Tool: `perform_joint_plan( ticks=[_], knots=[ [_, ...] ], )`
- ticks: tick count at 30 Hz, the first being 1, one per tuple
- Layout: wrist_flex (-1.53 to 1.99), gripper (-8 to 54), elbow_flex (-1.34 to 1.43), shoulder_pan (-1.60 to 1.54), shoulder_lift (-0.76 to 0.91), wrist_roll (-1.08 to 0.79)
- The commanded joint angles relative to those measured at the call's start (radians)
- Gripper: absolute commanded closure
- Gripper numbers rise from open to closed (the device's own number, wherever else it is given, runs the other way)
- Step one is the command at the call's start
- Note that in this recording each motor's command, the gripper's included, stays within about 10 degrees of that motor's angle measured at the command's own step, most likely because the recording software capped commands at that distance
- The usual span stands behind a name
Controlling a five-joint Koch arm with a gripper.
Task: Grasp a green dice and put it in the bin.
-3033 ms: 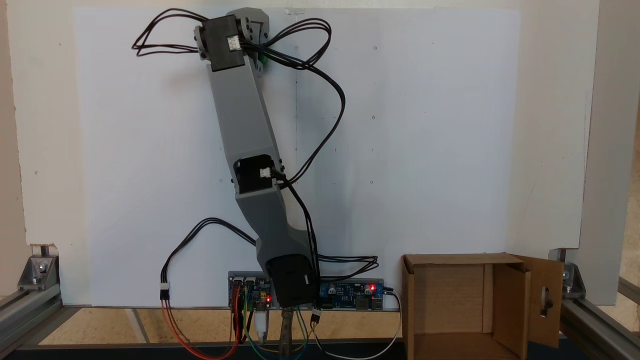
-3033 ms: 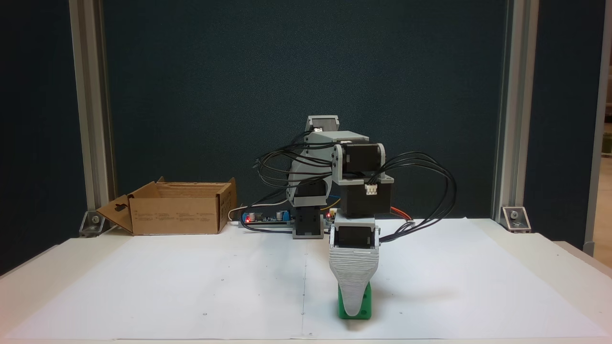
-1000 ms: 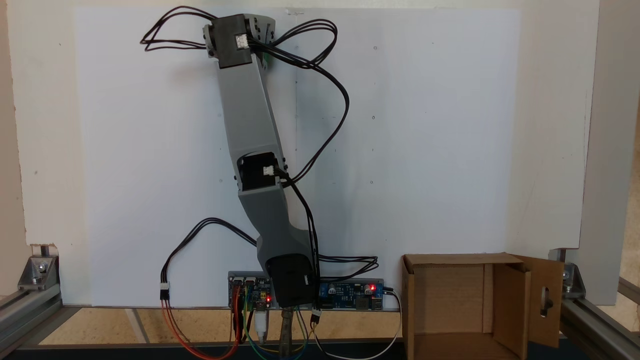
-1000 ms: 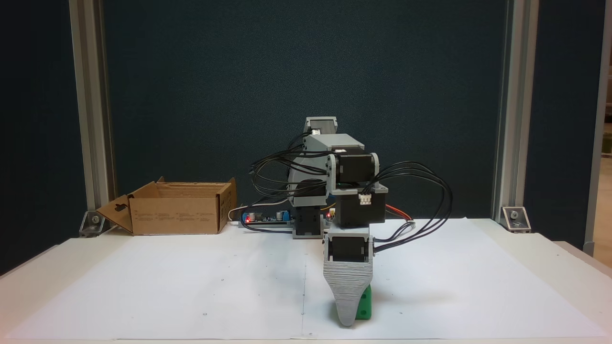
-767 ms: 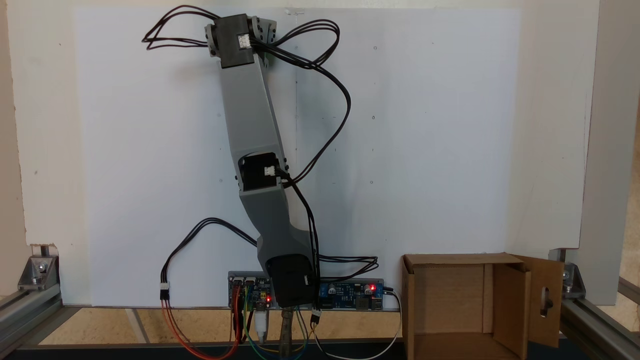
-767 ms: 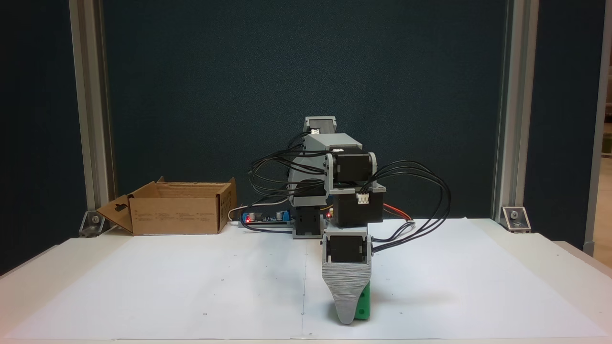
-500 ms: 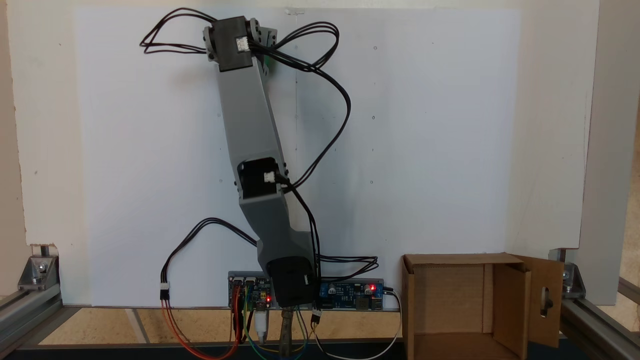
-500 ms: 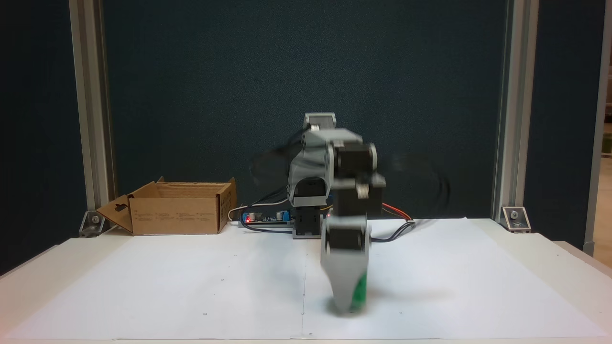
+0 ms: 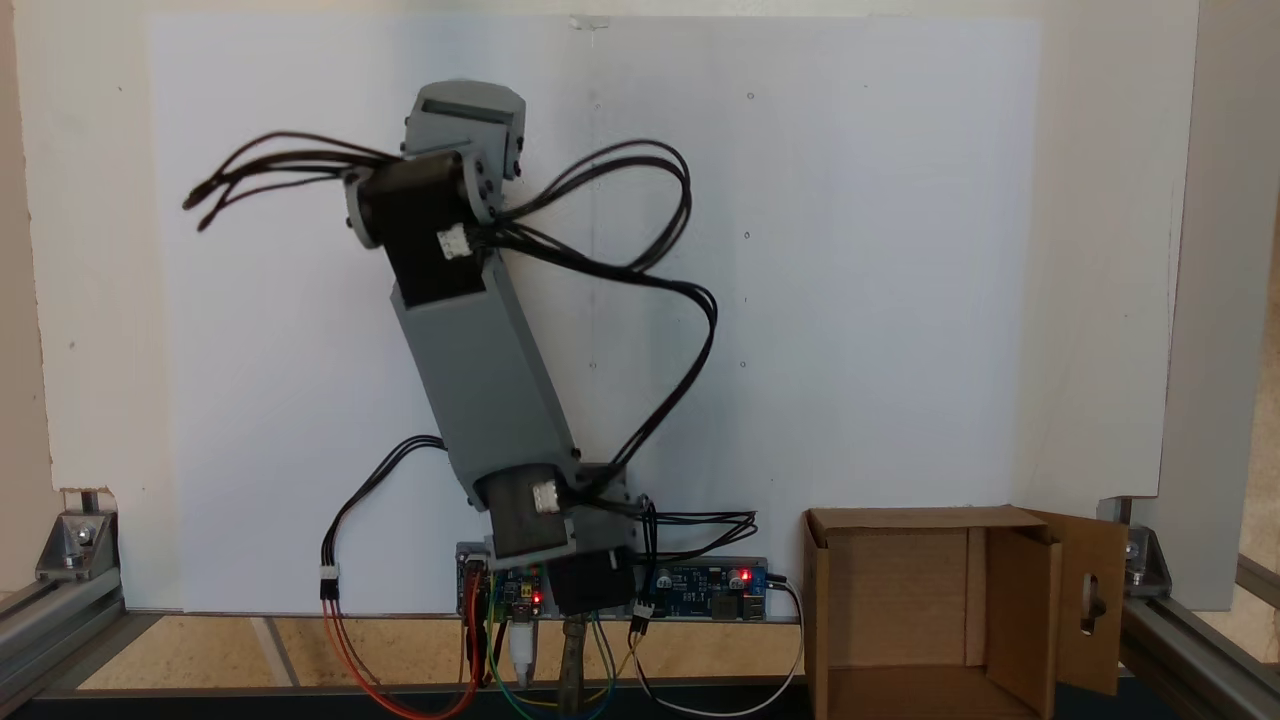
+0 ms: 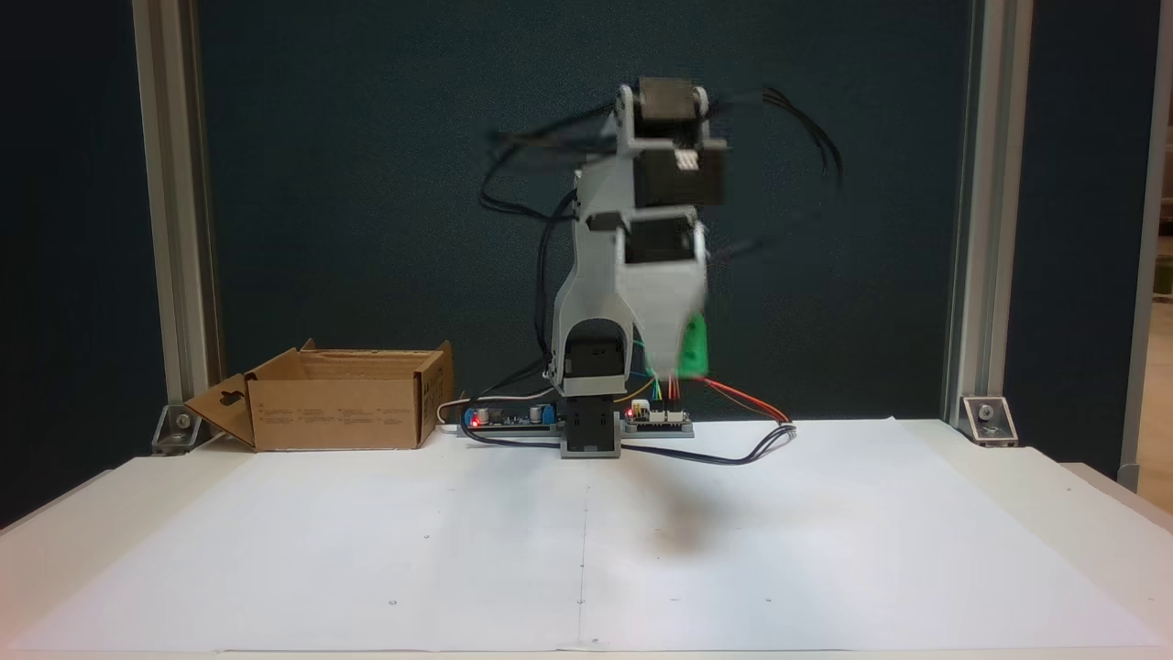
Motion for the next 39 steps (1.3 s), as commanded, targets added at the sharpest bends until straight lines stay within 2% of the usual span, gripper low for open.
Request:
perform_joint_plan(
  ticks=[1, 7, 12, 16, 21, 27, 35, 39],
  knots=[
    [0.038, 34.1, -0.015, 0.031, 0.1, 0.044],
    [-0.186, 34.1, 0.301, 0.357, 0.408, -0.155],
    [-0.242, 34.1, 0.433, 0.701, 0.512, -0.359],
    [-0.239, 34.1, 0.43, 0.986, 0.515, -0.524],
    [-0.247, 34.1, 0.407, 1.353, 0.499, -0.721],
    [-0.258, 34.1, 0.325, 1.773, 0.348, -0.887],
    [-0.379, 34.1, 0.331, 2.006, 0.13, -1.019],
    [-0.39, 34.1, 0.4, 2.025, 0.095, -1.051]
  ],
)
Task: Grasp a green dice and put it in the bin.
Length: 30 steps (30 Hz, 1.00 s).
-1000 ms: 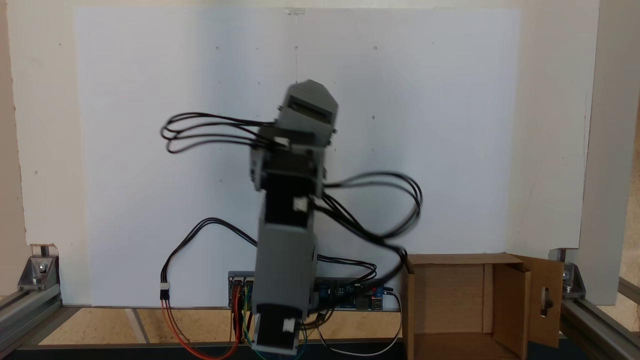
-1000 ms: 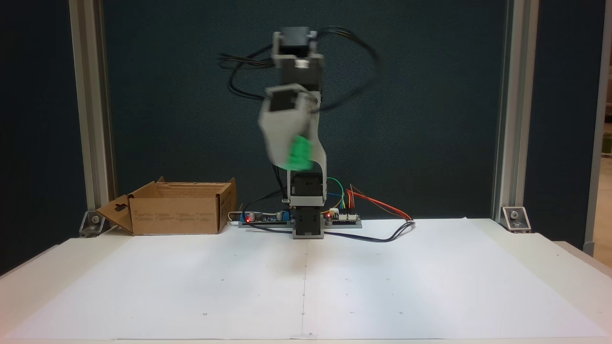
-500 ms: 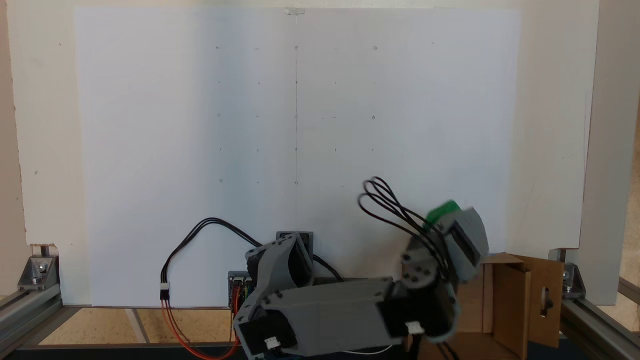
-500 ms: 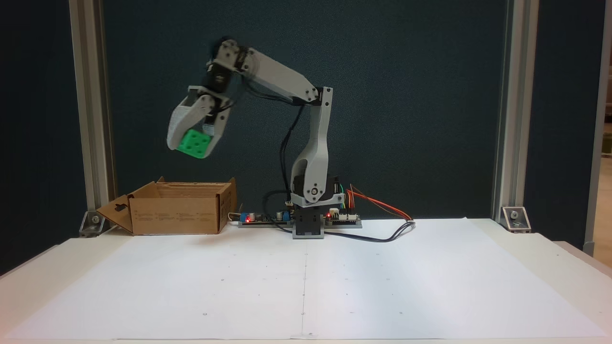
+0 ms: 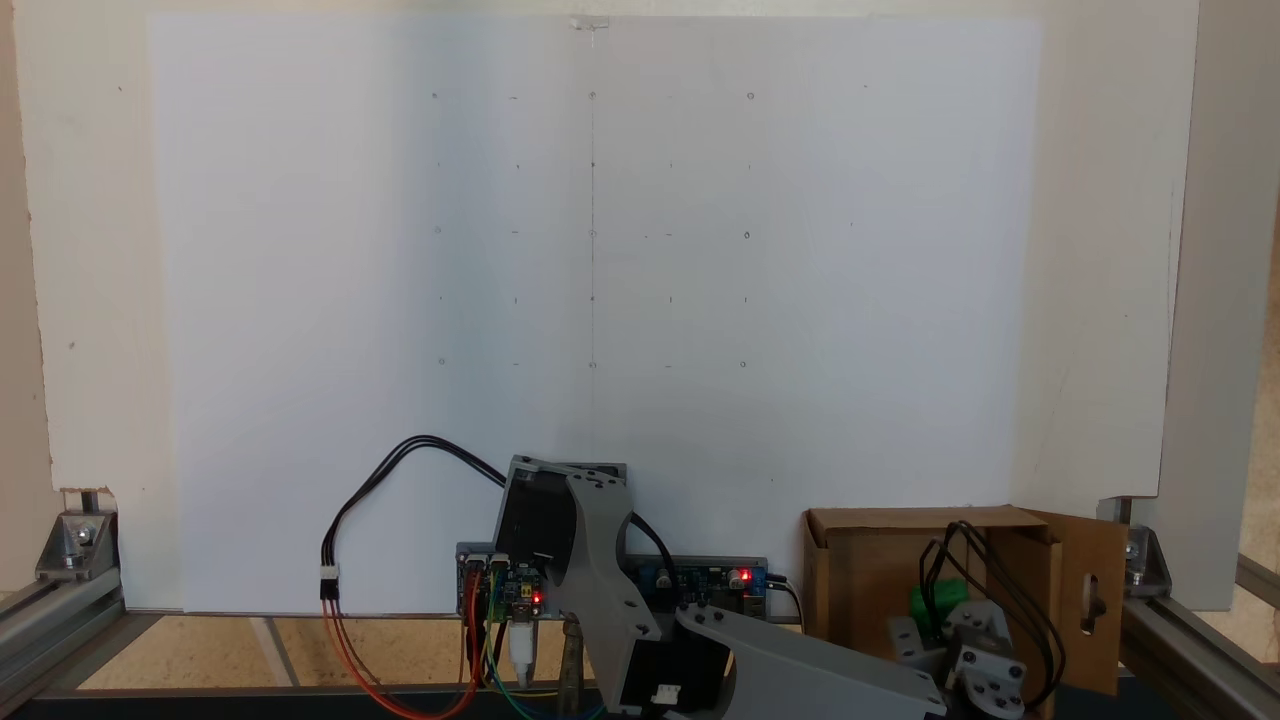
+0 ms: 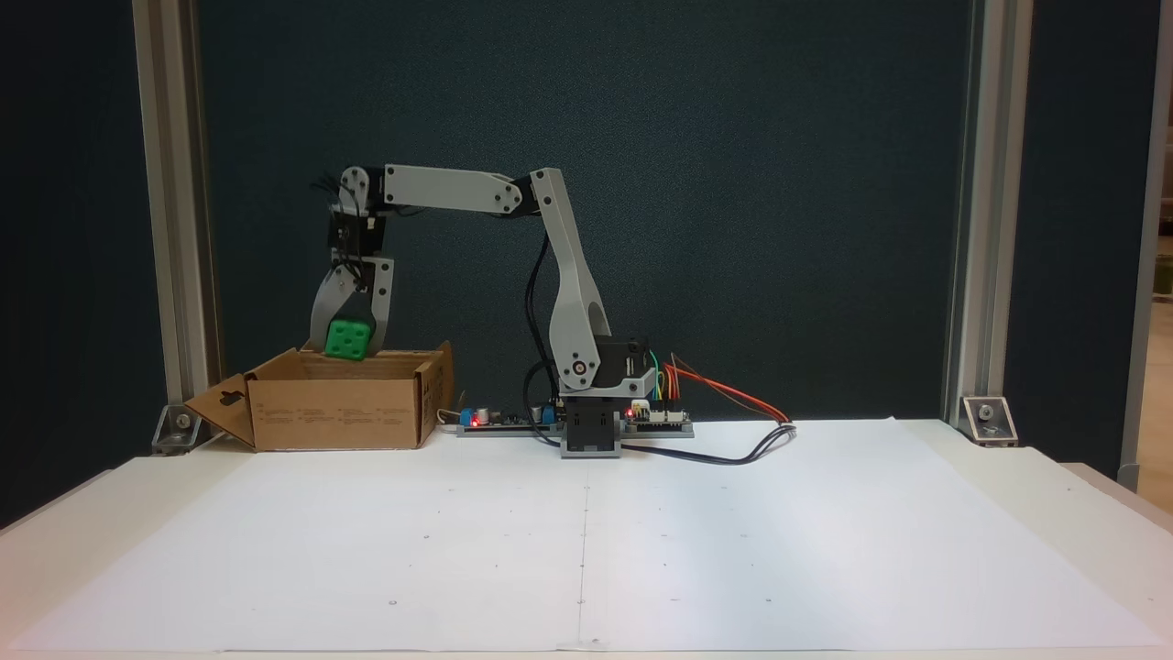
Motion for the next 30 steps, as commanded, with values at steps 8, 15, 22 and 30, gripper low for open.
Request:
perform_joint_plan(
  ticks=[8, 15, 22, 30],
  knots=[
    [-0.04, 7.0, 0.028, 0.032, 0.014, -0.08],
    [-0.044, 7.0, -0.066, -0.008, 0.112, 0.155],
    [-0.074, 6.7, -0.278, -0.437, 0.327, 0.441],
    [-0.103, 1.6, -0.172, -1.012, 0.523, 0.635]
  ],
)
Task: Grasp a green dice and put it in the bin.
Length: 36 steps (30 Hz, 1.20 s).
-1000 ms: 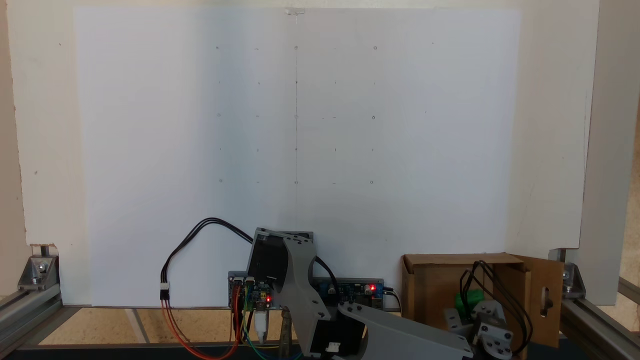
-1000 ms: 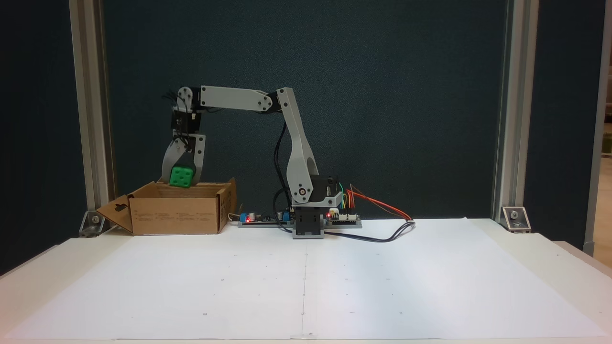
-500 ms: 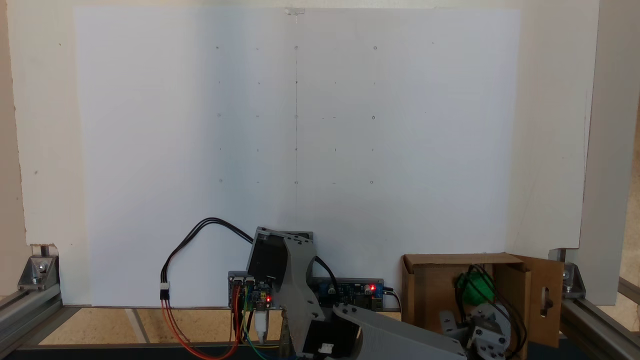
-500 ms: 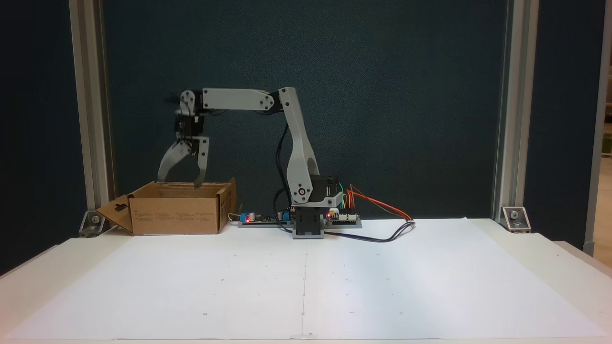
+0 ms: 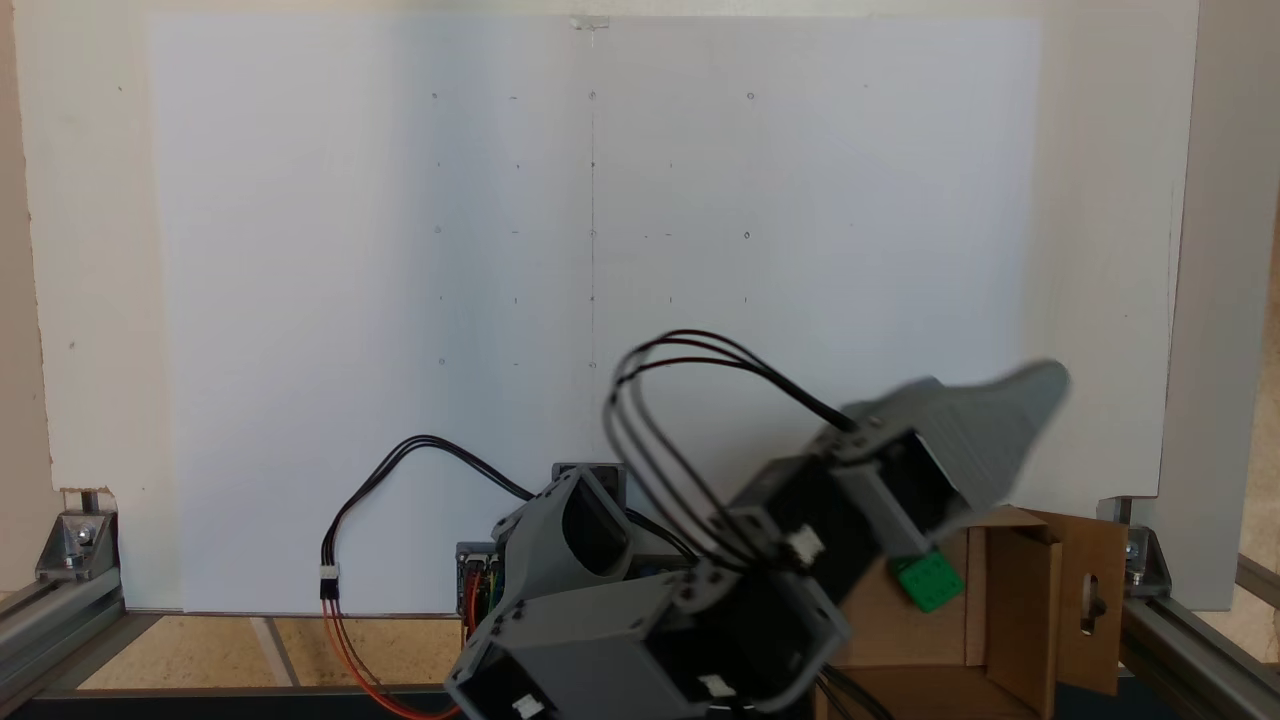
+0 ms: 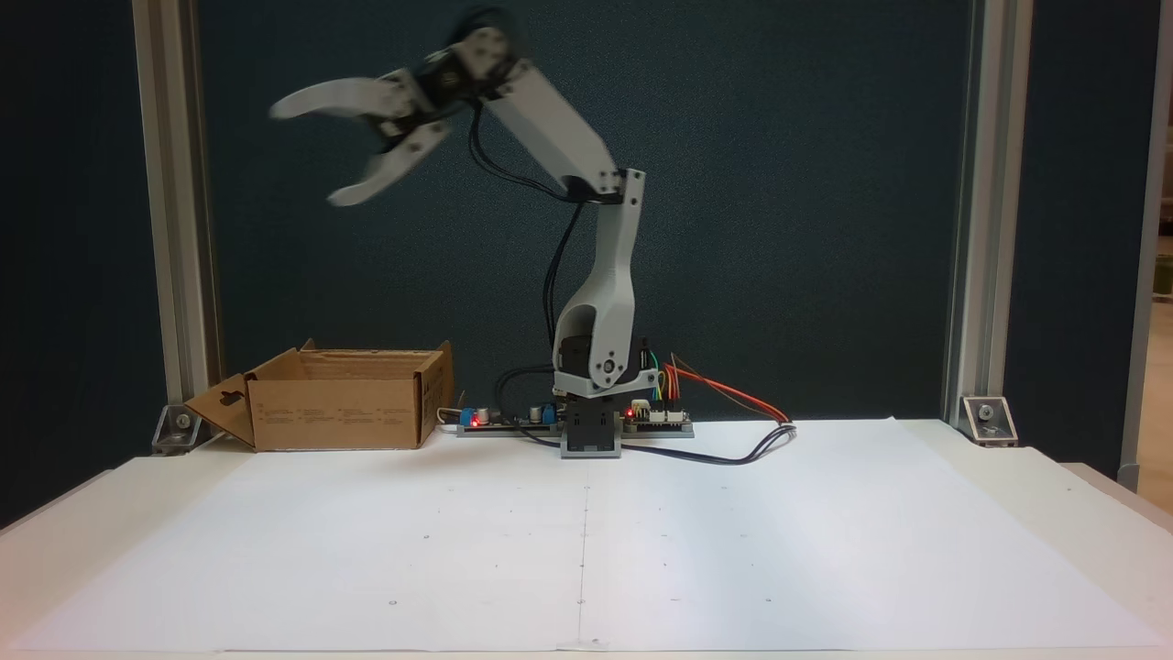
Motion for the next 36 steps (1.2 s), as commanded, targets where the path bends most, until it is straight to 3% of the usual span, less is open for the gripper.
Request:
perform_joint_plan(
  ticks=[1, 6, 13, 22, 36],
  knots=[
    [-0.038, 1.8, 0.029, -0.159, 0.08, 0.051],
    [-0.143, 2.3, 0.218, -0.523, 0.17, 0.06],
    [-0.472, 2.6, 0.822, -1.02, 0.35, 0.058],
    [-0.874, 2.0, 1.266, -0.963, 0.571, 0.057],
    [-1.494, 2.0, 1.631, -0.848, 0.589, 0.048]
  ],
)
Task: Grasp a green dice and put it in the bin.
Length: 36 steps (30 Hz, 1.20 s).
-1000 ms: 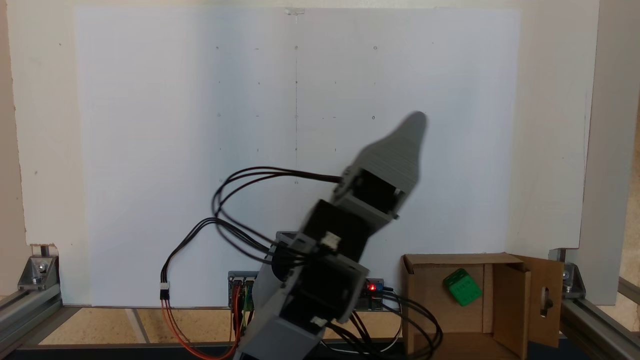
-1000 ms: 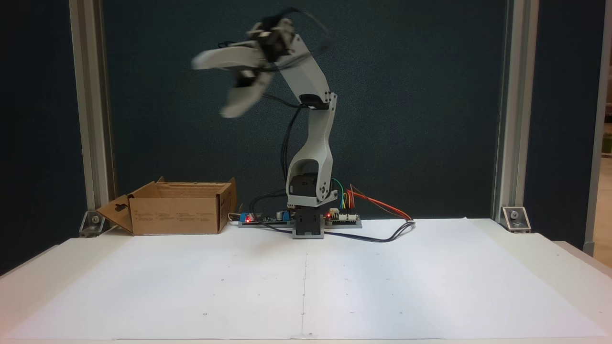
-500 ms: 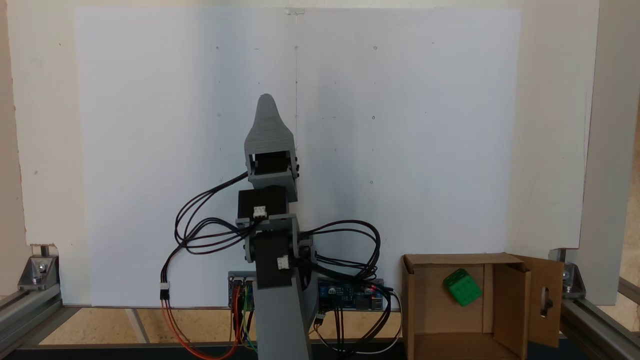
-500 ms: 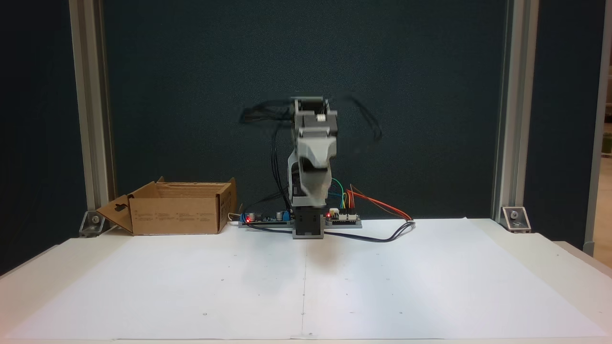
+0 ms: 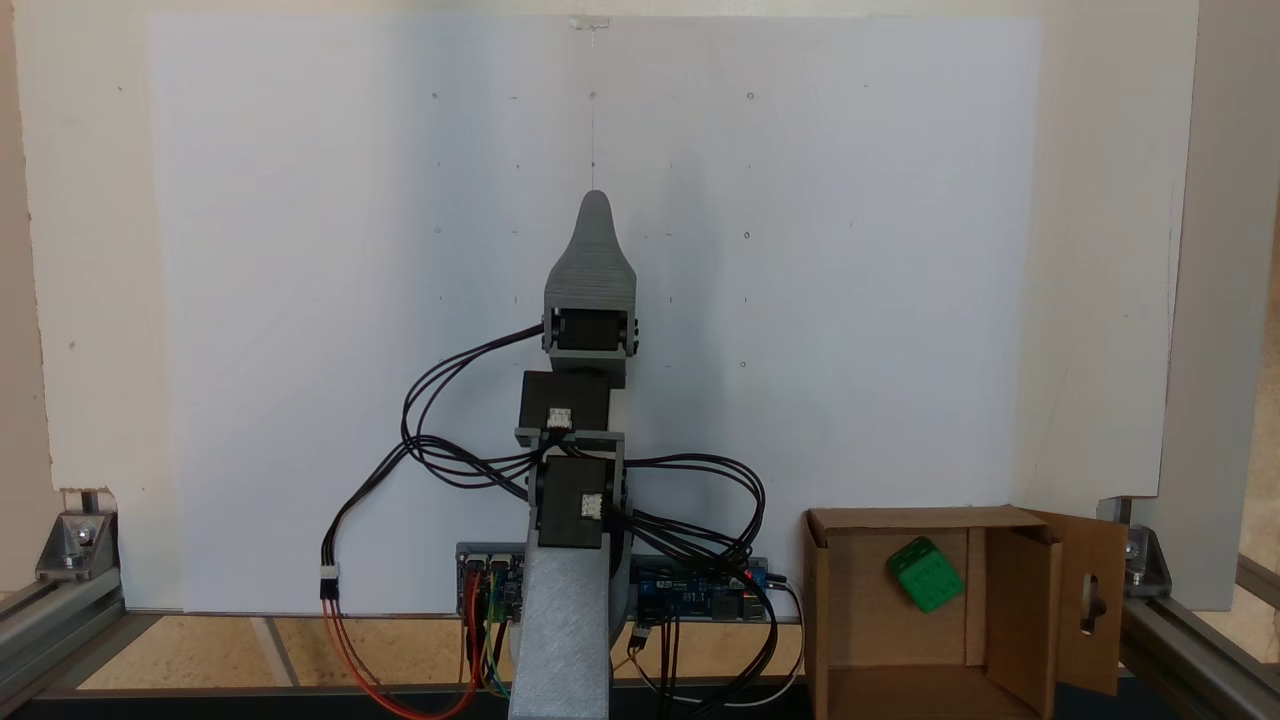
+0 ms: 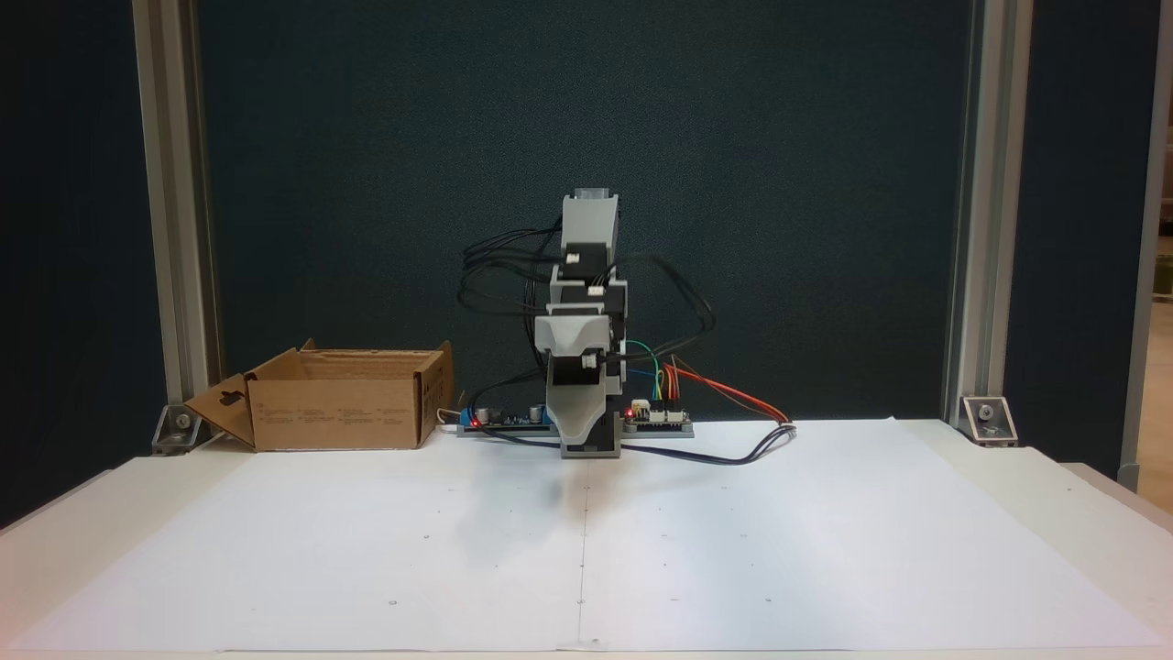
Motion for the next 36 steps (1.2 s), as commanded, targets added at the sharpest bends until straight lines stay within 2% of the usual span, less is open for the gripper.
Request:
perform_joint_plan(
  ticks=[1, 21, 28, 36],
  knots=[
    [-0.162, 1.8, 0.006, 0.002, 0.112, 0.031],
    [-0.958, 1.9, 0.408, 0.002, 0.115, 0.032],
    [-1.23, 1.5, 0.456, 0.003, 0.115, 0.031],
    [-1.227, 1.1, 0.454, -0.002, 0.11, 0.032]
  ],
)
